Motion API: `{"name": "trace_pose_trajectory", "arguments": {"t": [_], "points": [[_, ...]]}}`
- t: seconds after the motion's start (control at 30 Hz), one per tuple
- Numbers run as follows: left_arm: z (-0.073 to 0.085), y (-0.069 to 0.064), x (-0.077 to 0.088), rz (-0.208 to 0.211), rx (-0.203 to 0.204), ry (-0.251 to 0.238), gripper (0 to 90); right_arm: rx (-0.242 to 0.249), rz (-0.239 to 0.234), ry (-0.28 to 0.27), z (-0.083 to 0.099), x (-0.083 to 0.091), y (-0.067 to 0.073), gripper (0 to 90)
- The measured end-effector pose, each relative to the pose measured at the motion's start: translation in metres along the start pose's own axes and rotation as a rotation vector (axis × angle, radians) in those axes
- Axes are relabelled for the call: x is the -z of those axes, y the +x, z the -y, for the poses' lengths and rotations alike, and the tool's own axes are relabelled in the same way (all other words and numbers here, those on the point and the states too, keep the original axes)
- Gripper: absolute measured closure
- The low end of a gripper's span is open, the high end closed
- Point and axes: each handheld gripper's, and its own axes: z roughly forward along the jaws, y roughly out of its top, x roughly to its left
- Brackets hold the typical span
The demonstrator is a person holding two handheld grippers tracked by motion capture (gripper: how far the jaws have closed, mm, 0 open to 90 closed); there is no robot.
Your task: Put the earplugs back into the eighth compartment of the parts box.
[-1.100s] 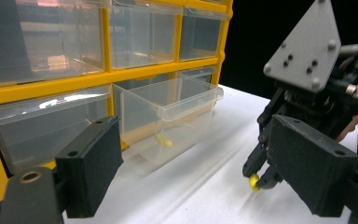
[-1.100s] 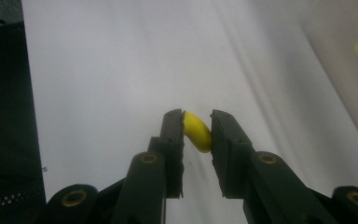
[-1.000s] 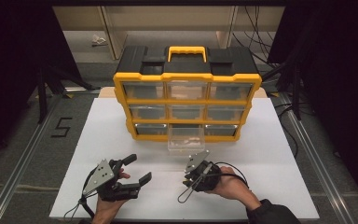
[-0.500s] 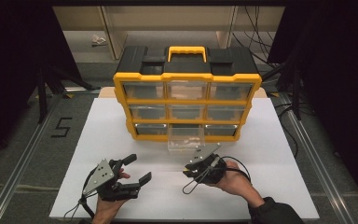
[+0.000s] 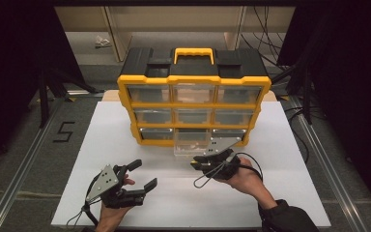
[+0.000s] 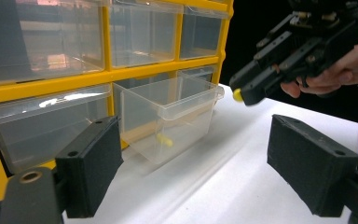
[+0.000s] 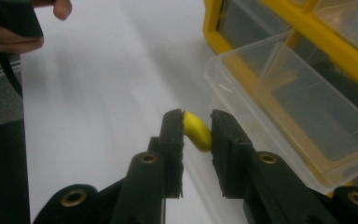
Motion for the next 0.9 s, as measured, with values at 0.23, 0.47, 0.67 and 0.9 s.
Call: {"name": "trace_pose_trajectory", "arguments": {"t": [0.23, 0.47, 0.67, 0.9], "points": [[0.000, 0.000, 0.000, -0.001, 0.000, 0.001, 17.4, -0.022, 0.034, -0.038, -0.005, 0.005, -0.009, 75.0], [0.000, 0.000, 0.000, -0.001, 0.002, 0.000, 17.4, -0.054, 0.077, -0.065, -0.007, 0.003, -0.020, 75.0], [0.000, 0.000, 0.000, -0.001, 0.001, 0.000, 17.4, -0.081, 0.105, -0.084, -0.011, 0.001, -0.029, 74.8], [0.000, 0.000, -0.001, 0.000, 0.003, 0.001, 17.4, -0.109, 0.126, -0.107, -0.014, -0.003, -0.038, 74.3]]}}
